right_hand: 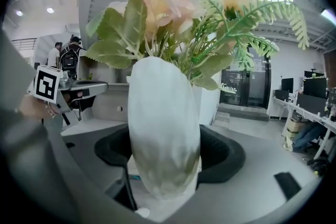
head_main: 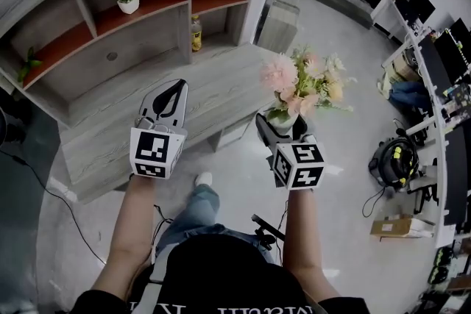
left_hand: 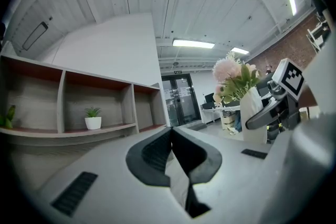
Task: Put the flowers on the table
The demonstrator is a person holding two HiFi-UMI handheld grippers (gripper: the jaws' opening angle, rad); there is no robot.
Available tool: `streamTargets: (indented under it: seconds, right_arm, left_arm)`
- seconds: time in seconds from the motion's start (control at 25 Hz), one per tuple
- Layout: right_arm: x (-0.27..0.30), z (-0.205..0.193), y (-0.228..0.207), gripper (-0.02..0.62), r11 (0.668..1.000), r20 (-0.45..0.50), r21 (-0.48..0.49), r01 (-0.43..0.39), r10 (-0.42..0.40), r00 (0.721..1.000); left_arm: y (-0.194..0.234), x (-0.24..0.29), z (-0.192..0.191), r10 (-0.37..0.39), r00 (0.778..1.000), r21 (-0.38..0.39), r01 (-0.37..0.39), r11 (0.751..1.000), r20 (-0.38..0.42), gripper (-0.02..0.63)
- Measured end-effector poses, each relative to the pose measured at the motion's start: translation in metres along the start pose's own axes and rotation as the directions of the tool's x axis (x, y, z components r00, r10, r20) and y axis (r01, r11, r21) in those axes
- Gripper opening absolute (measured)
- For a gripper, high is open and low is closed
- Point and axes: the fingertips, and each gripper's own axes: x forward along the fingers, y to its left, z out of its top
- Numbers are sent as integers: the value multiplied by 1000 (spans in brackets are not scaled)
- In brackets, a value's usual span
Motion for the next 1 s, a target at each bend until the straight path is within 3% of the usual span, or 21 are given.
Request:
streamTargets:
  seconds: [0.48,1.0]
  right_arm:
    - [95,38,-46,370,999,17,31,-4,3,1000]
    - [172,41,-44,370,997,2,60,-41,41,999]
  left_arm:
    - [50,96,-19,15,1000,-39,-15,999,-14,10]
    - [78,147,-41,-8,999,-58,5,998,-52,11]
